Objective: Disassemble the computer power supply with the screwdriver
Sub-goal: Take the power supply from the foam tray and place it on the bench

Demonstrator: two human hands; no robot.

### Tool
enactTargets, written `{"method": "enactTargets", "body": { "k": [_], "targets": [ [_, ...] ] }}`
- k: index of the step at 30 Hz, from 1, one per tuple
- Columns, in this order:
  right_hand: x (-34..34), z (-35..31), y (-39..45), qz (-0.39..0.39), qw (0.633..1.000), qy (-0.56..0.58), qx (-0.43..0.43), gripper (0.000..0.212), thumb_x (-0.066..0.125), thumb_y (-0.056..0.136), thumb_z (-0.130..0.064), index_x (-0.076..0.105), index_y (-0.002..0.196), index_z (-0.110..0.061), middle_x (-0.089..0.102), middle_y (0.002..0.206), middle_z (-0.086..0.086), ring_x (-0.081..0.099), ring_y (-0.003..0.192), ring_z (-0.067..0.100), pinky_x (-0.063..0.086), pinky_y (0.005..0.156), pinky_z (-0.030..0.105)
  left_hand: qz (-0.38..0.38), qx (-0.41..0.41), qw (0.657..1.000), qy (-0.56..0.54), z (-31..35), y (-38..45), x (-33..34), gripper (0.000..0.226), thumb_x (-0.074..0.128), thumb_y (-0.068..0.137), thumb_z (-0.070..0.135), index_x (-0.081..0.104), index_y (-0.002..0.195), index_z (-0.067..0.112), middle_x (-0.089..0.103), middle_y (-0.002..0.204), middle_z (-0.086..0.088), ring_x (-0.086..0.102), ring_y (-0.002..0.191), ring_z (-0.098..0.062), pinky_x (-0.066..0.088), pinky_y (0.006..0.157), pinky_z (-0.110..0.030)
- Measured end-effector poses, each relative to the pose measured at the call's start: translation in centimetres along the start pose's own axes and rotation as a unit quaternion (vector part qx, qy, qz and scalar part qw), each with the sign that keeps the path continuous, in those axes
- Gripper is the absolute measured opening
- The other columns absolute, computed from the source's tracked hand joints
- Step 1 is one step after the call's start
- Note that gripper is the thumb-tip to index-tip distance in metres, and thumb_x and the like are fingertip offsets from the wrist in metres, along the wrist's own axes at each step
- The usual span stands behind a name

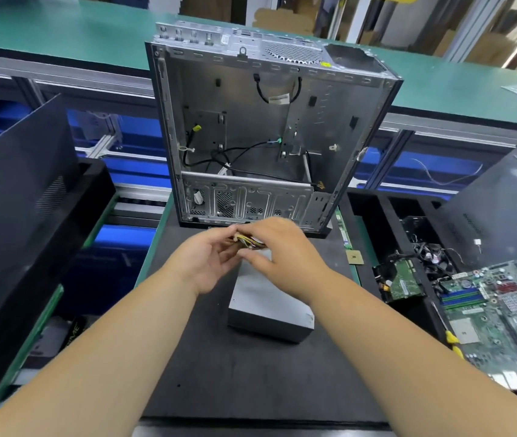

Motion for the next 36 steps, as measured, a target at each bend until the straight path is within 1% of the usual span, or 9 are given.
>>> {"method": "enactTargets", "body": {
  "k": [6, 10, 14, 19, 23, 26, 28, 31, 36],
  "targets": [
    [-2.3, 4.7, -2.3, 0.079, 0.985, 0.086, 0.130, 0.040, 0.043, 0.105, -0.028, 0.051, 0.143, -0.023, 0.054, 0.141, -0.006, 0.042, 0.134, 0.012, 0.029, 0.115, 0.036, 0.078, -0.050, 0.994, -0.057, 1.2, 0.5, -2.7, 0.018, 0.047, 0.095, 0.009, 0.061, 0.086, 0.004, 0.069, 0.063, -0.003, 0.071, 0.057, -0.015, 0.058, 0.054, -0.024],
    [-1.6, 8.7, -4.2, 0.077, 0.959, 0.117, 0.245, 0.036, 0.038, 0.107, -0.031, 0.058, 0.137, -0.024, 0.058, 0.136, -0.007, 0.047, 0.129, 0.012, 0.034, 0.107, 0.030, 0.115, -0.086, 0.987, 0.074, 1.3, 1.3, -5.8, 0.028, 0.038, 0.101, 0.019, 0.060, 0.088, 0.007, 0.054, 0.046, 0.004, 0.056, 0.038, -0.006, 0.045, 0.051, -0.026],
    [0.0, 10.5, -5.6, 0.052, 0.938, 0.150, 0.309, 0.037, 0.038, 0.107, -0.032, 0.059, 0.136, -0.021, 0.057, 0.135, -0.004, 0.047, 0.124, 0.012, 0.029, 0.099, 0.024, 0.153, -0.096, 0.964, 0.198, 1.9, 1.6, -8.7, 0.017, 0.047, 0.099, 0.008, 0.055, 0.086, 0.016, 0.049, 0.059, -0.001, 0.051, 0.039, -0.009, 0.042, 0.037, -0.016],
    [0.8, 12.2, -7.0, 0.058, 0.897, 0.201, 0.390, 0.040, 0.033, 0.107, -0.033, 0.058, 0.136, -0.020, 0.056, 0.137, -0.004, 0.047, 0.122, 0.013, 0.031, 0.098, 0.026, 0.074, -0.067, 0.869, 0.485, 2.5, 1.8, -10.6, 0.010, 0.073, 0.085, 0.007, 0.063, 0.085, 0.008, 0.060, 0.079, -0.009, 0.054, 0.069, -0.019, 0.045, 0.064, -0.027],
    [0.7, 13.8, -7.9, 0.076, 0.855, 0.234, 0.457, 0.038, 0.033, 0.106, -0.031, 0.062, 0.129, -0.023, 0.059, 0.126, 0.000, 0.052, 0.112, 0.019, 0.037, 0.088, 0.029, 0.086, -0.061, 0.845, 0.525, 2.4, 1.7, -11.2, 0.028, 0.080, 0.081, 0.015, 0.065, 0.104, 0.013, 0.067, 0.098, -0.006, 0.060, 0.092, -0.022, 0.048, 0.085, -0.031],
    [1.4, 14.4, -8.0, 0.063, 0.827, 0.254, 0.498, 0.035, 0.036, 0.104, -0.023, 0.064, 0.125, -0.024, 0.060, 0.119, 0.001, 0.055, 0.102, 0.016, 0.043, 0.075, 0.026, 0.133, 0.016, 0.833, 0.537, 3.5, 1.7, -10.6, 0.035, 0.077, 0.084, 0.027, 0.064, 0.115, 0.018, 0.063, 0.111, 0.000, 0.059, 0.107, -0.020, 0.045, 0.099, -0.034],
    [2.1, 14.4, -7.9, 0.051, 0.834, 0.256, 0.486, 0.030, 0.043, 0.103, -0.015, 0.064, 0.124, -0.020, 0.063, 0.118, 0.005, 0.059, 0.092, 0.017, 0.042, 0.059, 0.017, 0.142, 0.106, 0.804, 0.567, 4.3, 1.0, -8.3, 0.030, 0.074, 0.084, 0.030, 0.064, 0.111, 0.025, 0.062, 0.110, 0.005, 0.061, 0.104, -0.017, 0.046, 0.097, -0.033],
    [2.8, 14.6, -8.3, 0.043, 0.843, 0.261, 0.467, 0.029, 0.056, 0.099, -0.011, 0.061, 0.128, -0.014, 0.065, 0.122, 0.006, 0.063, 0.108, 0.026, 0.049, 0.073, 0.024, 0.081, 0.181, 0.778, 0.596, 3.2, -0.4, -3.9, 0.017, 0.072, 0.082, 0.031, 0.061, 0.094, 0.036, 0.064, 0.096, 0.014, 0.063, 0.091, -0.011, 0.048, 0.082, -0.027],
    [3.0, 15.1, -8.8, 0.050, 0.842, 0.272, 0.464, 0.032, 0.057, 0.099, -0.011, 0.060, 0.130, -0.015, 0.065, 0.117, 0.002, 0.064, 0.107, 0.024, 0.047, 0.074, 0.021, -0.011, 0.036, 0.690, 0.723, -3.1, -0.5, -1.7, 0.048, 0.066, 0.079, 0.057, 0.054, 0.116, 0.028, 0.064, 0.108, 0.012, 0.058, 0.093, -0.014, 0.044, 0.075, -0.029]
  ]
}}
Point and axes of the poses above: each hand's wrist, its own y-axis towards the middle knuckle, its own x-axis out of the palm, z = x × y, the point moved 7 cm from there along y, towards the middle knuckle
